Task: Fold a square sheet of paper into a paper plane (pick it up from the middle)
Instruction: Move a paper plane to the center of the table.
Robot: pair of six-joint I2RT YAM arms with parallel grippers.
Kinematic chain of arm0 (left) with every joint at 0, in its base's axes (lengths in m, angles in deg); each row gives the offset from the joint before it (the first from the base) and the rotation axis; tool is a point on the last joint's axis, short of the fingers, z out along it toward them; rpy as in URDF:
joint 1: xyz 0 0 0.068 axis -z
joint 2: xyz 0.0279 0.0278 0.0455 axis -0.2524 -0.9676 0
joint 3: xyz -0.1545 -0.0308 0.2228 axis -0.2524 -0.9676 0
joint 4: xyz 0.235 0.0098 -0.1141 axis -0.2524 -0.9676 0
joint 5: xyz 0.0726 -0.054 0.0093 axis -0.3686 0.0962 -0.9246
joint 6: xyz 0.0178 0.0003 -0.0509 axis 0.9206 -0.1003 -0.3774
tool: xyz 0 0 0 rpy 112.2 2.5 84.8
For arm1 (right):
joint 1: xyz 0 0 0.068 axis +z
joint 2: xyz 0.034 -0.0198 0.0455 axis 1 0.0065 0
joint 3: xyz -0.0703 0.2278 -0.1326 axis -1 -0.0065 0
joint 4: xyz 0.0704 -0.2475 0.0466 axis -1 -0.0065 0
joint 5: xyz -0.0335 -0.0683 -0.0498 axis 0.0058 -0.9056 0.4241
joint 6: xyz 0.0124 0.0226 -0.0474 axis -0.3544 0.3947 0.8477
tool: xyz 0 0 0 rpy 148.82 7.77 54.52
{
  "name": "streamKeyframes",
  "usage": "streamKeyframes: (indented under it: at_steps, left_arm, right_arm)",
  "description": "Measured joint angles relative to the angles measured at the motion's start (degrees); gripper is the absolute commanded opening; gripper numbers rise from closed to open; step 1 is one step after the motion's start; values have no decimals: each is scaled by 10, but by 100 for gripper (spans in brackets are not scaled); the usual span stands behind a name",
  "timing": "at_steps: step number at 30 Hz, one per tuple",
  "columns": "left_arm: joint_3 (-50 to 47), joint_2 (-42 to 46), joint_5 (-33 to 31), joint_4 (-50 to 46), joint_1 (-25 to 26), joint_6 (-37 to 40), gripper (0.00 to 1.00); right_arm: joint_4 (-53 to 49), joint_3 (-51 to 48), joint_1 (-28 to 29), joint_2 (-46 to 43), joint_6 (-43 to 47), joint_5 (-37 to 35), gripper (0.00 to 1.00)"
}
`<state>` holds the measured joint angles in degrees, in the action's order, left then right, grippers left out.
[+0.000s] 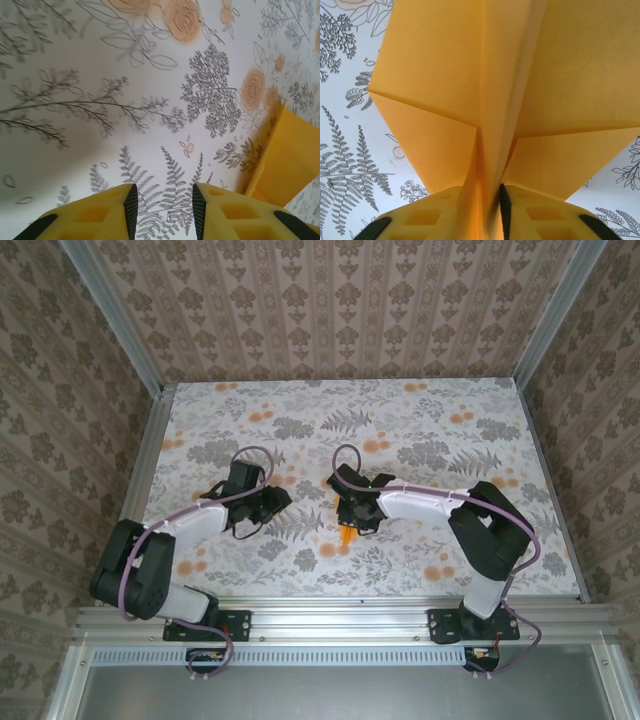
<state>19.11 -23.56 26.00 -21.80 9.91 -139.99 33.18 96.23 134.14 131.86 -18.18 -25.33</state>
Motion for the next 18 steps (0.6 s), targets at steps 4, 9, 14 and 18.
streamKeyframes:
  at_steps: [4, 9, 14, 18]
  left_arm:
    - [-6, 5, 0, -4, -11, 3, 37]
    - [-12, 14, 0, -11, -21, 7, 37]
    - [-15, 24, 0, -14, -31, 13, 37]
    - [-16, 37, 0, -25, -43, 21, 38]
  right_arm:
    - [-28, 18, 2, 16, -5, -12, 27]
    - [-54, 37, 5, 30, -5, -21, 20]
    - [-68, 50, 8, 33, 9, -28, 12]
    - [-86, 96, 8, 45, 71, -40, 9]
